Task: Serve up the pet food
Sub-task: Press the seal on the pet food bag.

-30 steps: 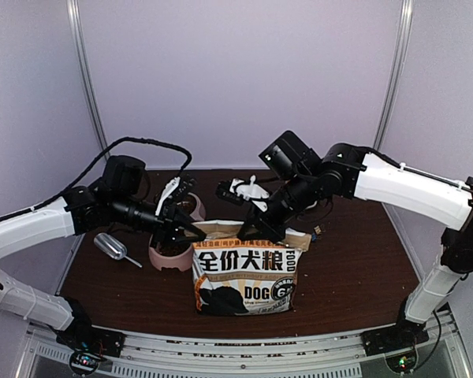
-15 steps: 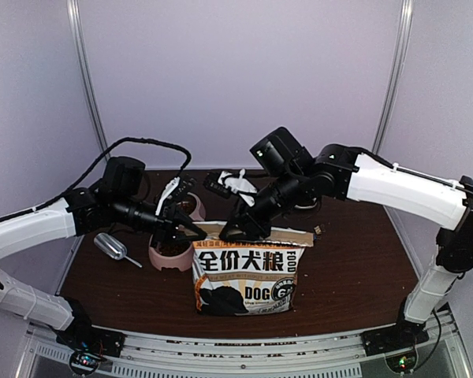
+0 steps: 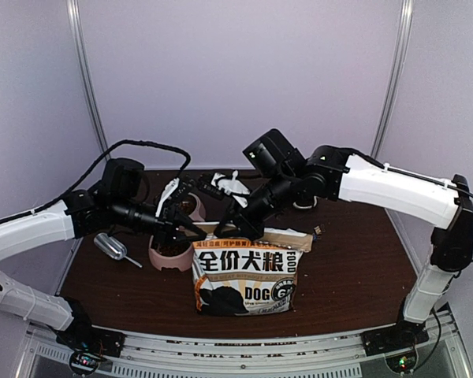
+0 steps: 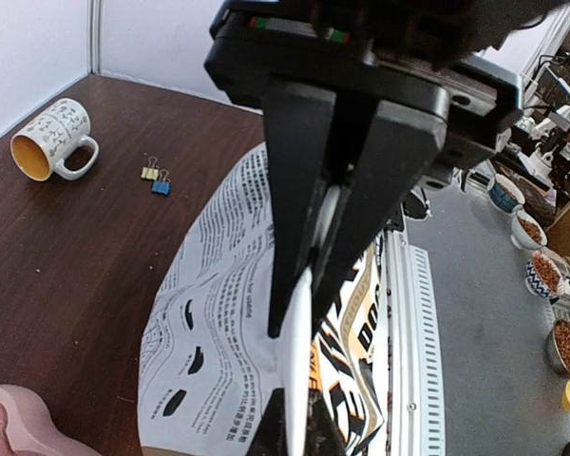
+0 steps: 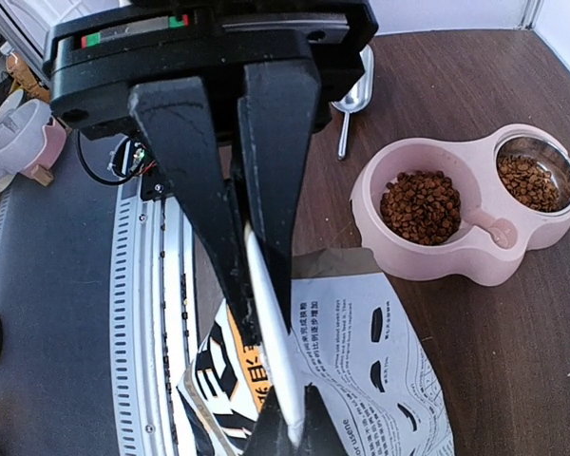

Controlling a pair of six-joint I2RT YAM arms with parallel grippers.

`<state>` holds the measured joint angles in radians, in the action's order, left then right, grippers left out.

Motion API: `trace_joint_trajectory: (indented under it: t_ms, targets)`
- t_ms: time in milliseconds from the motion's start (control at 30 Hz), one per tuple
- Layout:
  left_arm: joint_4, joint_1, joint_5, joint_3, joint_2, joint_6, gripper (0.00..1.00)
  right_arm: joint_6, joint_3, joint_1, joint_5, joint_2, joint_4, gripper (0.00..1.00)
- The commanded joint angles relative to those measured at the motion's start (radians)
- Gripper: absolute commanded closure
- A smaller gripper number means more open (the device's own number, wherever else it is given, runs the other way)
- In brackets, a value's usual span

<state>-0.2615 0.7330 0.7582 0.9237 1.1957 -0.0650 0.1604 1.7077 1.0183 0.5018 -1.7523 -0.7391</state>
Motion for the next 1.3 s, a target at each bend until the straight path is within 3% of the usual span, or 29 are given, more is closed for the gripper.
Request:
trace_joint_trajectory:
  t_ms: [0, 267, 400, 1267]
  targets:
    - [0.026, -0.02, -0.02, -0.006, -0.065, 0.023, 1.0, 0.016, -0.083, -0.05, -0.059, 0.1, -0.101, 1.0]
    - [-0.019, -0.055, -0.057, 0.001, -0.11, 0.058, 1.0, -0.003, -0.271, -0.132, -0.171, 0.236, -0.166, 1.0]
    - [-0.031, -0.065, -0.063, 0.006, -0.119, 0.065, 1.0, -0.021, -0.355, -0.168, -0.187, 0.31, -0.165, 0.95]
    - [-0.098, -0.145, -0.025, 0.024, -0.154, 0.109, 1.0, -0.161, -0.561, -0.194, -0.472, 0.503, -0.255, 0.93]
